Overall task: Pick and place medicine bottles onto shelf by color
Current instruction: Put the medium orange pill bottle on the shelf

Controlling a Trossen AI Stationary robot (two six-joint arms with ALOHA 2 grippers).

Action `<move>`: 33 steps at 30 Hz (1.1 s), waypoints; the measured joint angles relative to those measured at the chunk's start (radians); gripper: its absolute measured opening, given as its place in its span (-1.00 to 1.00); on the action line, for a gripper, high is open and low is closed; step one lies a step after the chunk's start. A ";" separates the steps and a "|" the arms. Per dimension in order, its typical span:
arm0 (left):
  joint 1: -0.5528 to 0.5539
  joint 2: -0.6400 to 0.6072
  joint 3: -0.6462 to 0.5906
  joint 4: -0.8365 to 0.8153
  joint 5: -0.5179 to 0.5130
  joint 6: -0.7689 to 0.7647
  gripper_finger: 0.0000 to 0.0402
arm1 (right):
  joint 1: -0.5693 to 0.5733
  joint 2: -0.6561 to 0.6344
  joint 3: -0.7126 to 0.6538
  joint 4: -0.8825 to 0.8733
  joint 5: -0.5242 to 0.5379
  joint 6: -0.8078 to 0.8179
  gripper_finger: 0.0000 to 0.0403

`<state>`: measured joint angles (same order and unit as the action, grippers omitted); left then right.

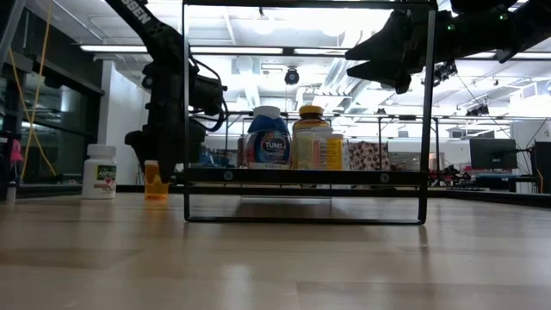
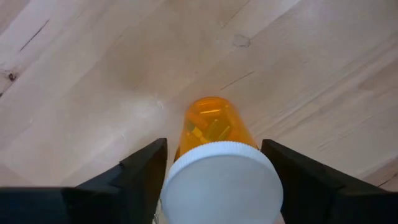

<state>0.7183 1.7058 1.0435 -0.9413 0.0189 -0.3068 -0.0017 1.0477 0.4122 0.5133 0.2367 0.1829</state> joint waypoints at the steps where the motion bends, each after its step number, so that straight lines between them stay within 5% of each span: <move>1: 0.000 0.000 0.000 0.000 0.000 0.003 0.28 | 0.000 0.000 0.000 0.000 0.000 0.000 0.05; 13: 0.001 -0.018 0.048 -0.001 0.016 0.030 0.49 | 0.000 0.000 0.000 0.000 0.000 0.000 0.05; 25: -0.009 -0.198 0.099 -0.088 0.005 0.040 0.48 | 0.000 0.000 0.000 0.000 0.000 0.000 0.05; 29: -0.042 -0.242 0.099 -0.134 -0.010 0.033 0.33 | 0.000 0.000 0.000 0.000 0.000 0.000 0.05; 33: -0.072 -0.255 0.099 -0.158 -0.078 0.025 -0.04 | 0.000 0.000 0.000 0.000 0.000 0.000 0.05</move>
<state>0.6461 1.4510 1.1423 -1.0989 -0.0589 -0.2822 -0.0017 1.0477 0.4122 0.5133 0.2371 0.1829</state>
